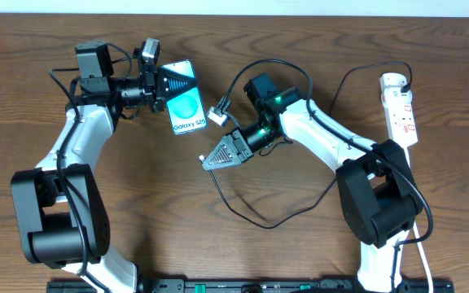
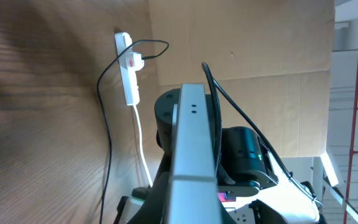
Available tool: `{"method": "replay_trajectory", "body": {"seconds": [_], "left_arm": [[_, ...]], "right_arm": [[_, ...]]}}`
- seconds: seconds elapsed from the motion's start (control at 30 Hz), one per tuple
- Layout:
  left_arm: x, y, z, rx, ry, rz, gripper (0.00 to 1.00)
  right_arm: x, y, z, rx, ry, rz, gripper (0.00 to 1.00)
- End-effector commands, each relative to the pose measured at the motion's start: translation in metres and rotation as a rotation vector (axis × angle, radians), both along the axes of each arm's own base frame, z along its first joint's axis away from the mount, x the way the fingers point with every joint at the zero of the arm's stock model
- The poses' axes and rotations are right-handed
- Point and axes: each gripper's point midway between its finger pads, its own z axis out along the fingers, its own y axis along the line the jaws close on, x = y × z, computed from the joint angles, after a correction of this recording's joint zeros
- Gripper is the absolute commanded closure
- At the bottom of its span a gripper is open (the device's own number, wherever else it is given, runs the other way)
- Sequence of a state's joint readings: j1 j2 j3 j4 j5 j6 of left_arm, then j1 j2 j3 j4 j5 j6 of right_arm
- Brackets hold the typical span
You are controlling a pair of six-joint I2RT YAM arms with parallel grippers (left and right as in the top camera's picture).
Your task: Plug charger to phone and switch on socket
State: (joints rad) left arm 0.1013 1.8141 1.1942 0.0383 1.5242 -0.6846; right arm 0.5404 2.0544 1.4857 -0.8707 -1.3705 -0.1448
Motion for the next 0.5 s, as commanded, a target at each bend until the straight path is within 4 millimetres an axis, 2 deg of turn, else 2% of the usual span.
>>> {"method": "replay_trajectory", "body": {"seconds": [0.0,0.27,0.47], "left_arm": [[-0.005,0.001,0.008,-0.027,-0.018,-0.032,0.93],[-0.004,0.001,0.011,-0.023,-0.049,-0.032,0.93],[0.004,0.002,0.006,0.001,-0.013,0.012,0.93]], "right_arm": [[0.006,-0.001,0.017,0.094,-0.008,0.001,0.99],[0.021,-0.01,0.031,0.18,0.0,-0.029,0.99],[0.03,-0.011,0.034,0.182,0.011,-0.043,0.99]]}}
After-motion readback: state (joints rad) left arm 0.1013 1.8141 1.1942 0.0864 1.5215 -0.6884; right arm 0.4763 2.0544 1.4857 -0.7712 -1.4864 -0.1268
